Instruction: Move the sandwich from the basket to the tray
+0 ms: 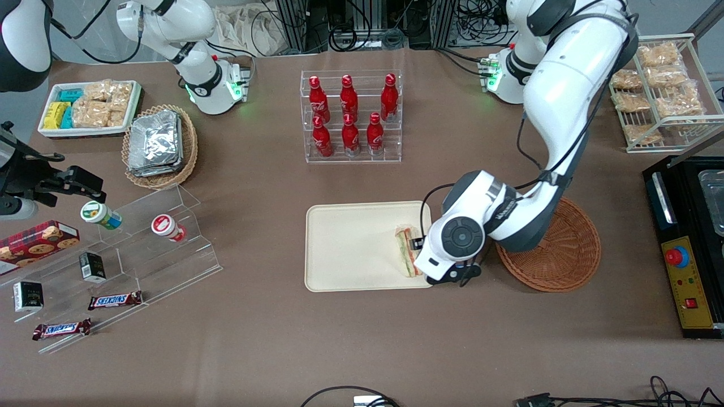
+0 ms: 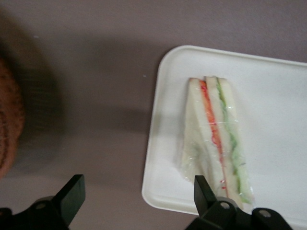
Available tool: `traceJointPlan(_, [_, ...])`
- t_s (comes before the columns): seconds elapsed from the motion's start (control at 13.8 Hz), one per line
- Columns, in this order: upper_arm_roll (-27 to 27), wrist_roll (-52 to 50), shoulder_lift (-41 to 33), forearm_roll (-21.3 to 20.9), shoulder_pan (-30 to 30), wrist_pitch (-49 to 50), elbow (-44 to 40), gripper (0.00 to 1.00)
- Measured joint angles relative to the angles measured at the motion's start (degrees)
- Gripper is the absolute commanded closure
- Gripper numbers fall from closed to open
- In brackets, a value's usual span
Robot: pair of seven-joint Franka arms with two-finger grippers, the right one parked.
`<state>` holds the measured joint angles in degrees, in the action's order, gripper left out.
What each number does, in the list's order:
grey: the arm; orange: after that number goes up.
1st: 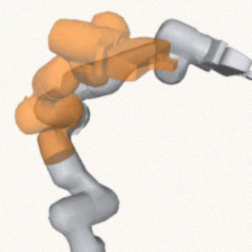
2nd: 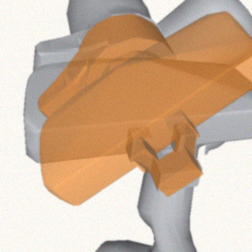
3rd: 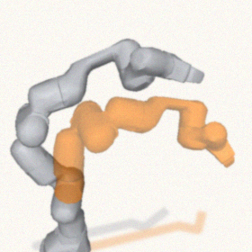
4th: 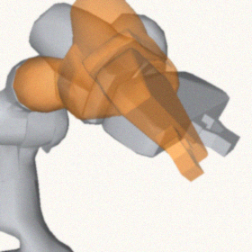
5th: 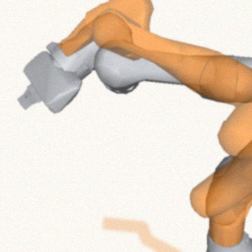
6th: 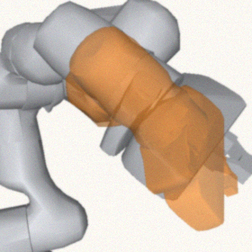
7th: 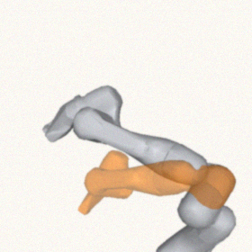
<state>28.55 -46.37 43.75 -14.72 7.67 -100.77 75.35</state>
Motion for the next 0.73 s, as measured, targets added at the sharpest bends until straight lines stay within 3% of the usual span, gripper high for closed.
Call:
traceJointPlan(0.22, [0.0,-0.4,-7.6,0.0,-2.3,-1.1,8.0,0.00])
traceJointPlan(0.51, [0.1,-0.9,-23.3,0.2,-5.7,-9.0,27.6,0.00])
traceJointPlan(0.73, [-0.1,-1.4,-30.5,3.6,-8.7,-9.8,32.6,0.00])
